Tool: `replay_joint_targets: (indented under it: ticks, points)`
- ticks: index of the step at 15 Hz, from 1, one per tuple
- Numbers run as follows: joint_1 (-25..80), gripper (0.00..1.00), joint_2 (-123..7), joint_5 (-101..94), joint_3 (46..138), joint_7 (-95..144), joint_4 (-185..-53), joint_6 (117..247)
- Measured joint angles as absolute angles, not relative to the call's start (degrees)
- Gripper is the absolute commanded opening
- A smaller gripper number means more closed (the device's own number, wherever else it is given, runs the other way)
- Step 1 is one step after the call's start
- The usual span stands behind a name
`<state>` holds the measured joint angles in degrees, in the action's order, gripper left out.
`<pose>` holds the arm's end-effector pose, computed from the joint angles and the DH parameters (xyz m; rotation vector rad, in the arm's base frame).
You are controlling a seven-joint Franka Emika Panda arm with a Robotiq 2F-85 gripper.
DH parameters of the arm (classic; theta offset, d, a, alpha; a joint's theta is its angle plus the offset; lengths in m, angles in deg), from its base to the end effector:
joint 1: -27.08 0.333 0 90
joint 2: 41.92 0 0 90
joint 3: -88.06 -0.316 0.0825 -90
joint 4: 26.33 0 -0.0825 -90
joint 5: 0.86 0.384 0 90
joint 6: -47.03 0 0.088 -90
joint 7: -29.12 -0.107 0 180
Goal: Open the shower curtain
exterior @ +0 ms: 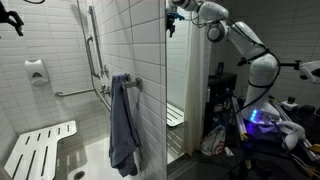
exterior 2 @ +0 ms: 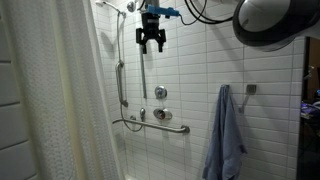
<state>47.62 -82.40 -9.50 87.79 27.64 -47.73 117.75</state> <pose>0.6342 0.2182 0.6826 2.9983 0.4151 0.2689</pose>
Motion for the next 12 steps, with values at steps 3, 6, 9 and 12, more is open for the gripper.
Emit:
replay_joint_targets:
  ticks: [3,6,9,12]
  points:
    - [46.1,1.00,-82.6,-7.9,87.7,25.1,-47.6,117.7]
    - [45.1,1.00,-82.6,-6.3,87.7,22.5,-47.5,117.7]
    - [44.7,1.00,-82.6,-5.7,87.7,20.7,-47.6,117.7]
    - [44.7,1.00,-82.7,-5.7,87.7,20.7,-47.6,117.7]
